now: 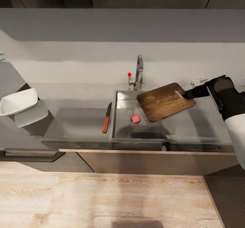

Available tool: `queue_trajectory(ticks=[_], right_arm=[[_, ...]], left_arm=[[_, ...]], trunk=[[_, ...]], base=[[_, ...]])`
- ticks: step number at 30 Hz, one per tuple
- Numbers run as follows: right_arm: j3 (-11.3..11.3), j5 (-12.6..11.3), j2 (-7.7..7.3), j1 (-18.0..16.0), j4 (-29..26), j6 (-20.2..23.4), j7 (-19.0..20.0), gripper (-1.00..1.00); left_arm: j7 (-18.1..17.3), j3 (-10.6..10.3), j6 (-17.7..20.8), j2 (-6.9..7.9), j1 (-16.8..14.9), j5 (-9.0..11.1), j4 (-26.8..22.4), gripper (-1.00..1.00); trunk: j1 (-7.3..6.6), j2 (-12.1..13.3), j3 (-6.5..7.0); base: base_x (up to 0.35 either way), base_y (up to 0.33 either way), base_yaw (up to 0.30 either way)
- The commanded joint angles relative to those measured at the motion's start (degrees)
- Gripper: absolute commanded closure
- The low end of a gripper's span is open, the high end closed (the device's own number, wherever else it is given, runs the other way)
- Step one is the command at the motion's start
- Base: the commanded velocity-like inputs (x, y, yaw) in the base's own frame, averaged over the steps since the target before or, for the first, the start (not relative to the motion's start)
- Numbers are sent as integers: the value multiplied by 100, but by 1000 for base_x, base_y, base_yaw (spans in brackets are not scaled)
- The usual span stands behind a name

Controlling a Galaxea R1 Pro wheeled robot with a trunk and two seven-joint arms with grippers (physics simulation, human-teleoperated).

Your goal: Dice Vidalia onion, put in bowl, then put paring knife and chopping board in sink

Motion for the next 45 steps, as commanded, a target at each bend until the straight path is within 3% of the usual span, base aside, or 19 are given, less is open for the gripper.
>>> queue_trajectory(ticks=[1,14,26,45], right_arm=[[16,60,-4,13,21,9,50,100],[16,60,-4,57,325,1,41,100],[16,60,-4,298,343,-15,-51,100],[16,54,-4,455,343,-8,-118,100]], left_arm=[[-8,4,-10,1,2,3,-11,-100],[-8,4,-14,2,4,3,-11,-100],[-8,11,-10,9,3,3,-11,-100],[-8,4,-12,11,4,3,-11,-100]], trunk=[[3,-9,-1],[3,-9,24],[3,-9,97],[3,-9,108]], base=[[0,27,-198],[0,4,-56],[0,10,0],[0,291,0]])
